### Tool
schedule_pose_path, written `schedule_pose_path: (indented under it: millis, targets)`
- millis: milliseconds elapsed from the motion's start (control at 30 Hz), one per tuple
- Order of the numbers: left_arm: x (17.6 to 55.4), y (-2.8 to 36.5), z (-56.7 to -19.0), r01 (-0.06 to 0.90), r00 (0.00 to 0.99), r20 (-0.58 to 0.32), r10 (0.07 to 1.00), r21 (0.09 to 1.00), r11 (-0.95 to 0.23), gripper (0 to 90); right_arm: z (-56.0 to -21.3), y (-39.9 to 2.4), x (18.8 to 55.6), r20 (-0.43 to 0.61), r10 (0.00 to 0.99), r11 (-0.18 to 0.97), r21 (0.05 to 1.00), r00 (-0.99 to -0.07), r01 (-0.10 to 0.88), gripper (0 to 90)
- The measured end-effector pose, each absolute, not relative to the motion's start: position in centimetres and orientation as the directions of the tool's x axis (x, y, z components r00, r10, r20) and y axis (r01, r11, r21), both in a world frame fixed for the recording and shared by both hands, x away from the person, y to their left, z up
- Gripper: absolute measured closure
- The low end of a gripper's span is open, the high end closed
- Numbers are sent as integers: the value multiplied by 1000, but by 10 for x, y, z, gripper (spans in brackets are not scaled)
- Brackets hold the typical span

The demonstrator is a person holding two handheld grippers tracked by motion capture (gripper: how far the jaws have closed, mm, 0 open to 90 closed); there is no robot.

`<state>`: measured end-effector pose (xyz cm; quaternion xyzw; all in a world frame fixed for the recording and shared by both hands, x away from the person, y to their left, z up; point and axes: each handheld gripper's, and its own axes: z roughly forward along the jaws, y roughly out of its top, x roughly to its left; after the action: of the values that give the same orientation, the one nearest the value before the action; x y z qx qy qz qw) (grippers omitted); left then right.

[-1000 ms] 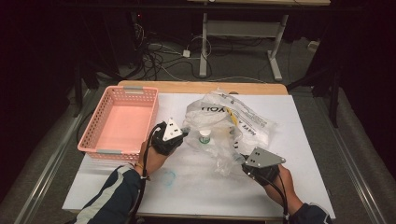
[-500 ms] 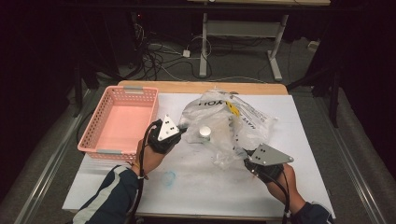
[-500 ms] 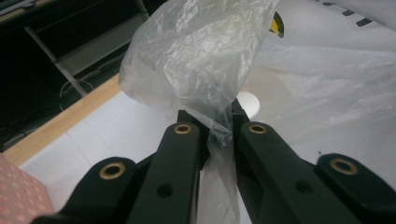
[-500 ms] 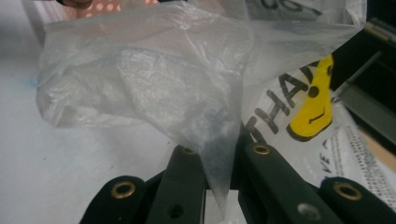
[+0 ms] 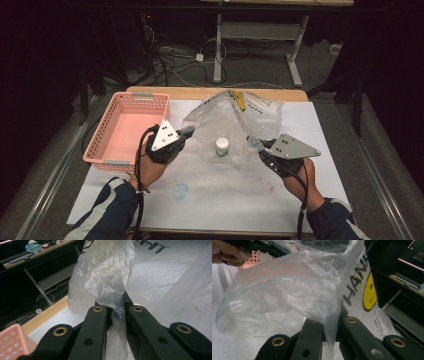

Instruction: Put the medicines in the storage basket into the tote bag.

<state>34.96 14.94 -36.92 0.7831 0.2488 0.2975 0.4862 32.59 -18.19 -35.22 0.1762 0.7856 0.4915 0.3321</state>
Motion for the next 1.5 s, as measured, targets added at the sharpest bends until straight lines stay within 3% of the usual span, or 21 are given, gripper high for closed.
schedule_pose_path:
  millis: [433,900,1167,1500]
  targets:
    - [343,158,-327,25,677,282,680,915,-403,867,-310,-176,316,-373,612,395,908,-697,-140,900]
    - [378,147,-301,30,654,274,705,922,-386,866,-287,-198,343,-319,709,321,940,-628,-115,900]
    - [405,140,-296,30,631,289,720,918,-395,865,-279,-208,383,-280,774,320,947,-568,-32,900]
    - [445,126,-316,79,602,293,743,904,-420,865,-304,-220,442,-251,831,353,928,-496,122,900]
